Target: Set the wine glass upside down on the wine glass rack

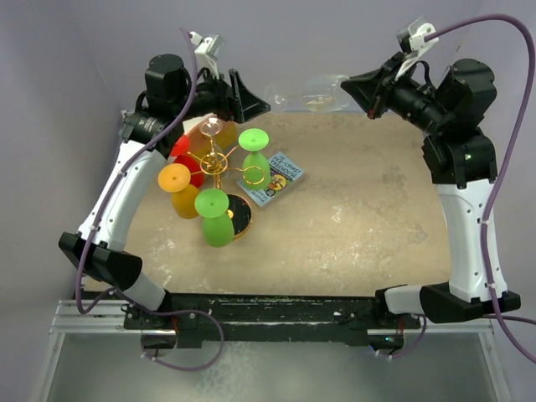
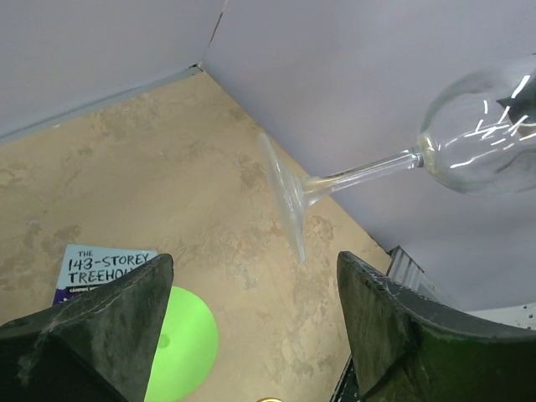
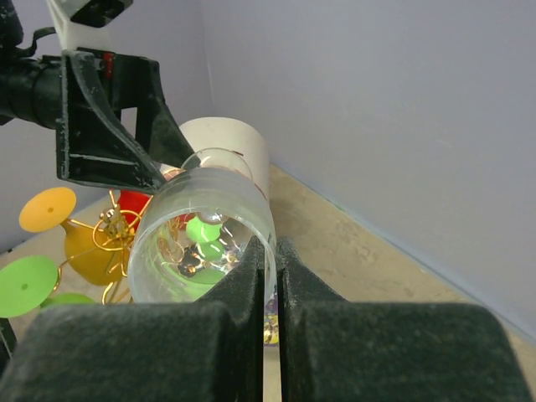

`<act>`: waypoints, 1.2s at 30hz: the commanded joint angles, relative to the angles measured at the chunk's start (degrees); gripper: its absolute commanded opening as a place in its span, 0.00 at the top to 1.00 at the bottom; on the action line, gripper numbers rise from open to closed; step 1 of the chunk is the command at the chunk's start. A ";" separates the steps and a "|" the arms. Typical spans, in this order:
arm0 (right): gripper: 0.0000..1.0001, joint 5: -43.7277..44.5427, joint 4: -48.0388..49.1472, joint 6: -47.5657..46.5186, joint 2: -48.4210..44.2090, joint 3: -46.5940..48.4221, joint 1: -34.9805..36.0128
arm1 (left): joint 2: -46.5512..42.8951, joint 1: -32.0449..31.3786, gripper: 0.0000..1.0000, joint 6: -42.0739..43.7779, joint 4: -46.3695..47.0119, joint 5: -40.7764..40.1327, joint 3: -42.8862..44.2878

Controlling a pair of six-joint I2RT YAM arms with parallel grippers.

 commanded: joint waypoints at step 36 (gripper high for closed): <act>1.00 -0.10 5.85 -0.92 -1.53 -3.26 0.35 | 5.65 -2.91 0.82 -8.90 7.78 5.01 3.55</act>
